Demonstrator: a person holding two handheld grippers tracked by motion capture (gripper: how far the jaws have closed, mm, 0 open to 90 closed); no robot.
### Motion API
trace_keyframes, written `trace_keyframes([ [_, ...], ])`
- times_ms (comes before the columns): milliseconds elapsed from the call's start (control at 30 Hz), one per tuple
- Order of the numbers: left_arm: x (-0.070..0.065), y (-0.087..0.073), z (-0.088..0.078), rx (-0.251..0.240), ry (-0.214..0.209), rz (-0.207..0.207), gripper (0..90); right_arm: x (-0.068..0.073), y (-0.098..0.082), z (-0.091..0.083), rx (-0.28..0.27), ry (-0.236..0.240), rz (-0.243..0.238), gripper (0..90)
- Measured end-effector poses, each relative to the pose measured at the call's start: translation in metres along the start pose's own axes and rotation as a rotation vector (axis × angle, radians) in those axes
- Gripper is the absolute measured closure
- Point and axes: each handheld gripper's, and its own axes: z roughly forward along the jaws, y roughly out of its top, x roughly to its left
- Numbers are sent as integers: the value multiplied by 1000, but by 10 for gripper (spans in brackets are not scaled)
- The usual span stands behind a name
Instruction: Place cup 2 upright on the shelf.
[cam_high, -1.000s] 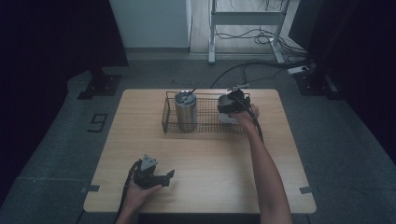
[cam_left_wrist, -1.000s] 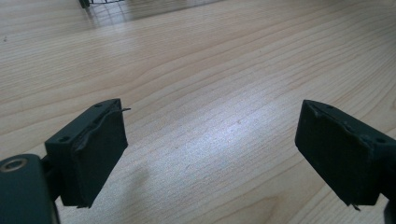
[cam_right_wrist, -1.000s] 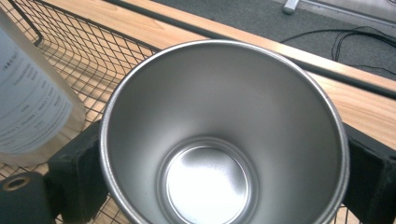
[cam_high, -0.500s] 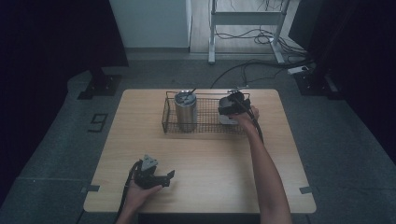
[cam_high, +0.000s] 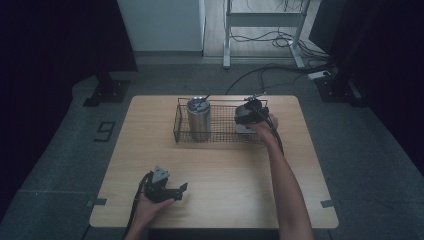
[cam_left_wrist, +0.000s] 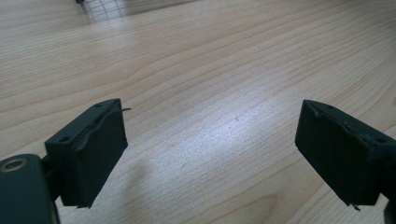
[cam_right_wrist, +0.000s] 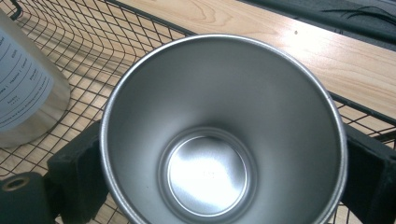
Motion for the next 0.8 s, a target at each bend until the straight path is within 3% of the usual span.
trace_keyframes([
  [333,-1,0,0,2,1,2,90,3,-2,-2,29,10,18,22],
  [533,-1,0,1,5,2,1,90,4,-1,-7,-13,22,32,0],
  [800,-1,0,0,3,1,1,90,4,2,-20,-74,5,29,0],
])
